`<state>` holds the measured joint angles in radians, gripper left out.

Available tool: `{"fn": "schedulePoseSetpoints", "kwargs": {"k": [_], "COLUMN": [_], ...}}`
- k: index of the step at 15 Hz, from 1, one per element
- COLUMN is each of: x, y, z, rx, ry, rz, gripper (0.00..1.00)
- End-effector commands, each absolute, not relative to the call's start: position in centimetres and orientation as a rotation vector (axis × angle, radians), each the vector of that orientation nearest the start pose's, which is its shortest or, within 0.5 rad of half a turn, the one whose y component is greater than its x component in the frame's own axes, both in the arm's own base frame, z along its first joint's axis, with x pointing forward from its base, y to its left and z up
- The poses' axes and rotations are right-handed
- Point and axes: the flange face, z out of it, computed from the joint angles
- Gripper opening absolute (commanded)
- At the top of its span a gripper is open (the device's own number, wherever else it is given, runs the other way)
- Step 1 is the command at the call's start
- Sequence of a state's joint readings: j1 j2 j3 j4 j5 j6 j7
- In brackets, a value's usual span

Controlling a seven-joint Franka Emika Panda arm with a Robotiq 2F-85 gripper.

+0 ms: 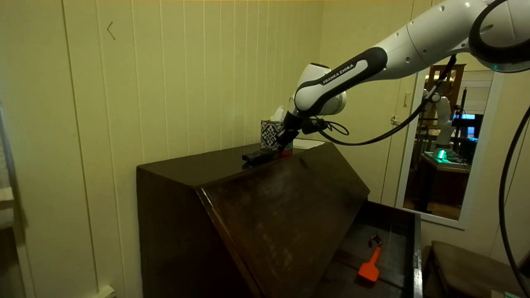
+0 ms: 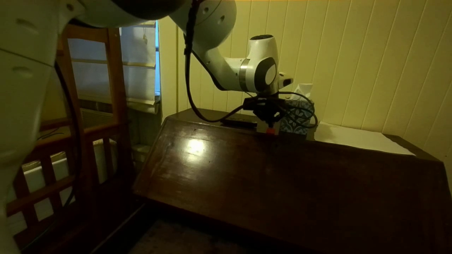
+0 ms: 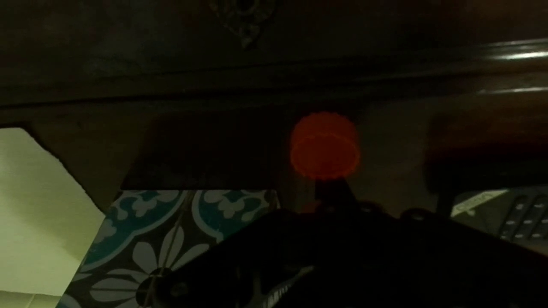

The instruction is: Push off the orange disc from the top

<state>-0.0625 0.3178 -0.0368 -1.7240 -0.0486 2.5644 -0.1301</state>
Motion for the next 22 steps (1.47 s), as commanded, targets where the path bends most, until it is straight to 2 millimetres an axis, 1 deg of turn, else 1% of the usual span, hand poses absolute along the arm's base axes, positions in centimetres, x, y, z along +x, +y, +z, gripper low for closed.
{"fn": "schedulePoseSetpoints", "kwargs": {"k": [1, 9, 14, 17, 20, 22], "x": [68.1, 66.9, 66.3, 66.1, 66.1, 65.8], "y": [-6.6, -7.1, -7.4, -7.5, -7.7, -7.8], "z": [45.9, 46.3, 46.5, 46.6, 47.4, 48.6], "rx": [-3.135, -3.212, -3.235, -3.245, -3.247, -3.238], "ry": [-0.162, -0.264, -0.265, -0.254, -0.215, -0.193], "rz": [-0.819, -0.599, -0.493, -0.460, -0.464, -0.446], "gripper": [0.00, 0.00, 0.00, 0.00, 0.00, 0.00]}}
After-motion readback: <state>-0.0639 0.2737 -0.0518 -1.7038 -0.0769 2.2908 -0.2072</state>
